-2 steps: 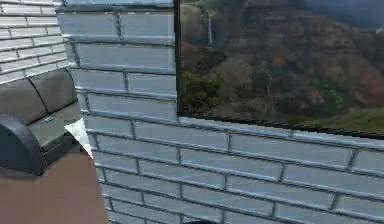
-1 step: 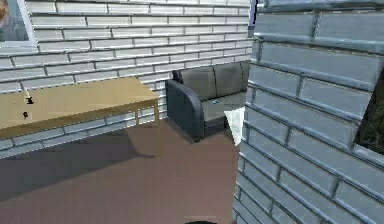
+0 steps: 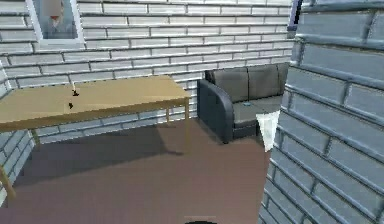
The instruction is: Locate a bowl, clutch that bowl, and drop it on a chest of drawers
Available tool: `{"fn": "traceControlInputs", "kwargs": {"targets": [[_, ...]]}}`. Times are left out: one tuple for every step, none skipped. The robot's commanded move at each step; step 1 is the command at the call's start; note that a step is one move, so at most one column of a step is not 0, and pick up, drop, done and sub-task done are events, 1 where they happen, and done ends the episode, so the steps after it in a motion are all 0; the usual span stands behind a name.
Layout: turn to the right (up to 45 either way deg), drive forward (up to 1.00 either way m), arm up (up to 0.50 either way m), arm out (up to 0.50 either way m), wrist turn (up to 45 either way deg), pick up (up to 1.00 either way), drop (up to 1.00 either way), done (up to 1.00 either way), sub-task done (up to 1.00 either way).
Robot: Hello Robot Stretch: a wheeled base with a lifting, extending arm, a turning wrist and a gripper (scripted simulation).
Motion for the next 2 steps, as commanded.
{"fn": "traceControlInputs", "kwargs": {"targets": [[45.0, 0.0, 0.0, 0.0, 0.0, 0.0, 0.0, 0.0, 0.0], [45.0, 0.0, 0.0, 0.0, 0.0, 0.0, 0.0, 0.0, 0.0]]}}
